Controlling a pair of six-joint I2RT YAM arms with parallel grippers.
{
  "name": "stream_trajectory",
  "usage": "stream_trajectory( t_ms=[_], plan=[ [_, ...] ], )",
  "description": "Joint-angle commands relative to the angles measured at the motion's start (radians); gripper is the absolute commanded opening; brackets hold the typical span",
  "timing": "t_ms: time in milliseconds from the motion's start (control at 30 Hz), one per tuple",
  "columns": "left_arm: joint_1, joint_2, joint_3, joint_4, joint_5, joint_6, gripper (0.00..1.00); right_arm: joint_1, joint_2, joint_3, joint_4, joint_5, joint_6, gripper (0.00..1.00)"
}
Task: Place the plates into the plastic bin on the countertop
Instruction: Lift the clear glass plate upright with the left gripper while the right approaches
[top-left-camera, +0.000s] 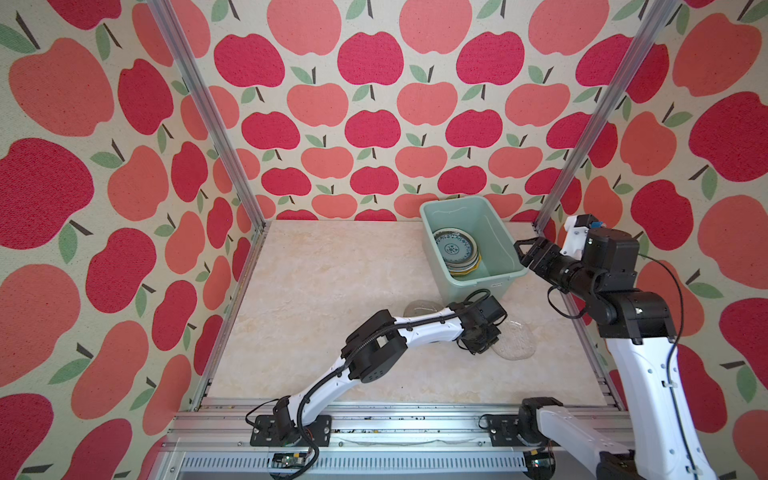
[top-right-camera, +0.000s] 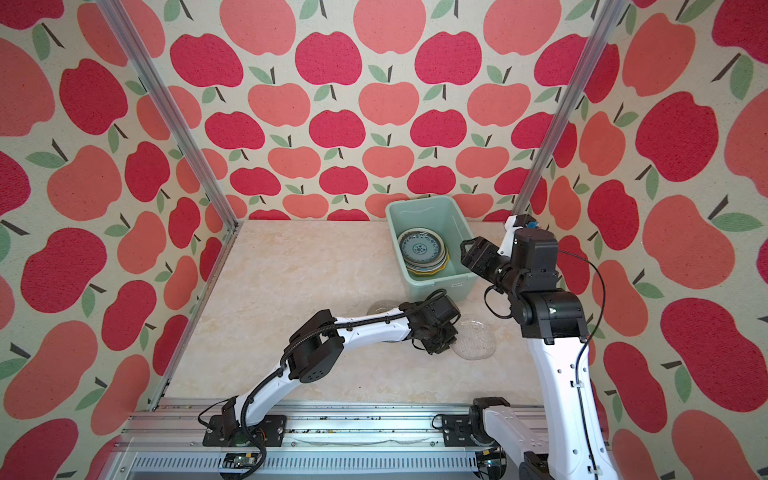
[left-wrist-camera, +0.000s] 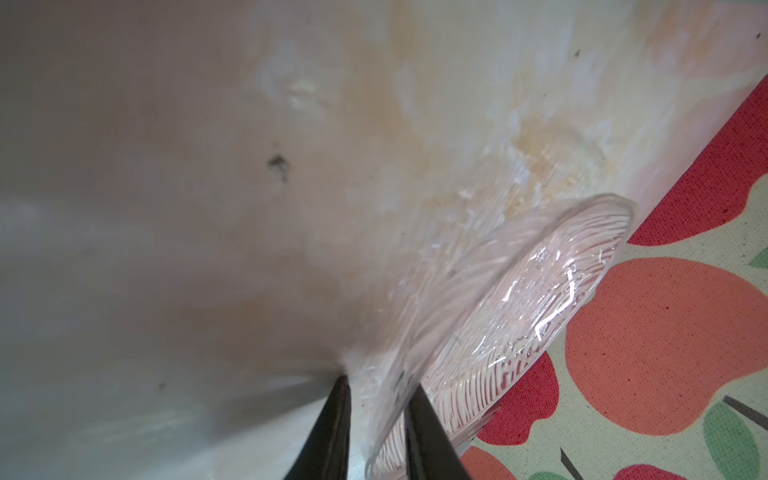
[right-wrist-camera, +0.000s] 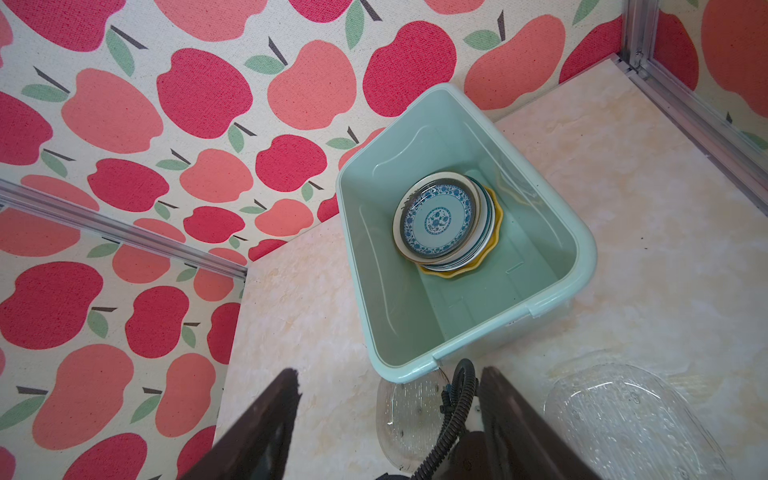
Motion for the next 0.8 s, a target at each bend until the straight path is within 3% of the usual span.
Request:
stream_trajectory(
  t_ms=[0,200,433,767],
  plan=[
    [0.007,0.037,0.045,-0.013,0.021,0.002,0.21,-0.008,0.005,-0.005,0.02,-0.012,0.018,0.71],
    [0.009,0.041,0.044,-0.01,0.026,0.001,0.07,-0.007,0.017,0.018,0.008,-0.014,0.022,0.71],
    [0.003,0.017,0.063,-0.016,0.006,0.054,0.02,-0.008,0.023,0.04,0.002,-0.012,0.02,0.71],
    [-0.051,0.121,0.53,-0.188,-0.019,0.323,0.02,-0.008,0.037,0.11,0.022,-0.031,-0.002,0.71]
  ],
)
